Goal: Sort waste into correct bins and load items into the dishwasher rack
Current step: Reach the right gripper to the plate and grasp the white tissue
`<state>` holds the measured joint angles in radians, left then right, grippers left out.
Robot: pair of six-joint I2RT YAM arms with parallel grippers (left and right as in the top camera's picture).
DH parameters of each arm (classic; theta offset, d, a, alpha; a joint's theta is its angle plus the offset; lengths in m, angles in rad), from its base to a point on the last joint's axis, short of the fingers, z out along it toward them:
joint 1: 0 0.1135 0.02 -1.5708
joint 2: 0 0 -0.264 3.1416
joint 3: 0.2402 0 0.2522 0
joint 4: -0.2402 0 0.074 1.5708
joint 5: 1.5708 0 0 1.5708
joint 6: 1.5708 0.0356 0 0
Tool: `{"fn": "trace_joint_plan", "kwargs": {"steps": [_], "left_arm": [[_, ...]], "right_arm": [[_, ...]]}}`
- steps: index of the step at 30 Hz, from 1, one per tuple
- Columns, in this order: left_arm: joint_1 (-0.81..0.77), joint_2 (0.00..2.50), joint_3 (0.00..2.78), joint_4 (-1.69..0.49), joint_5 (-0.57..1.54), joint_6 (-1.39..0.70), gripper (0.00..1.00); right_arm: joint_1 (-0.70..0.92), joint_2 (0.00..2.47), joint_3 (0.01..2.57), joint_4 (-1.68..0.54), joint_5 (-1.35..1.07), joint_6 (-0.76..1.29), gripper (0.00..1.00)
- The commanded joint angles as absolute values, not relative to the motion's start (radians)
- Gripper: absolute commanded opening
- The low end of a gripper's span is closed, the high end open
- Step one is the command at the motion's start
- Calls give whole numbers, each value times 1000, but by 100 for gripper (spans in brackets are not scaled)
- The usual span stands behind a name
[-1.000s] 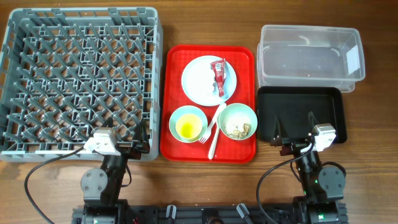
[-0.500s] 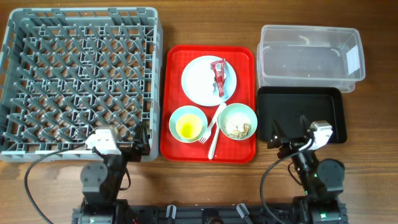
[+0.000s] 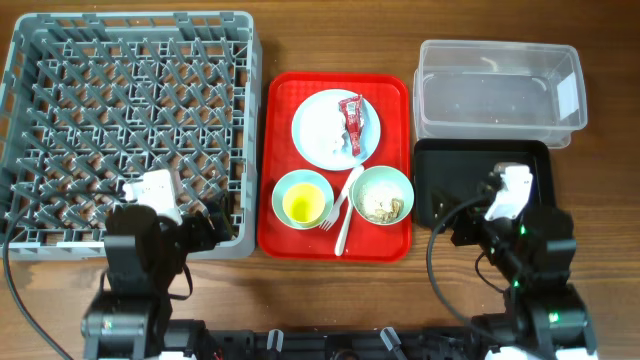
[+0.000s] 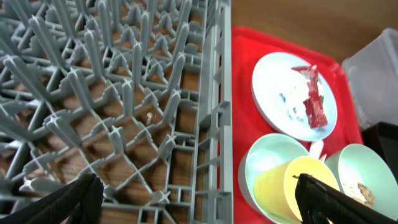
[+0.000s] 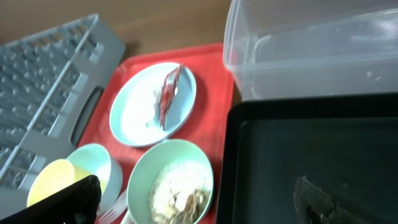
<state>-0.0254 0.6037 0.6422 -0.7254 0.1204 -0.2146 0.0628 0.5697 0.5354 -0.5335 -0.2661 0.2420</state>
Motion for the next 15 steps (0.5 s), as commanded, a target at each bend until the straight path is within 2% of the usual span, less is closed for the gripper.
{"fn": "trace_joint_plan", "kwargs": {"steps": [1, 5, 9, 15], "left_arm": [[-31, 712, 737, -796, 122, -217, 100], [-31, 764, 749, -825, 123, -218, 100], [-31, 775, 749, -827, 177, -217, 100], [-31, 772, 750, -828, 186, -217, 100]], "right_arm": [[66, 715, 679, -632, -334, 170, 100], [66, 892, 862, -817, -339, 138, 100], [66, 1066, 1068, -1034, -316, 16, 100], [66, 1184, 1151, -982, -424, 52, 100]]}}
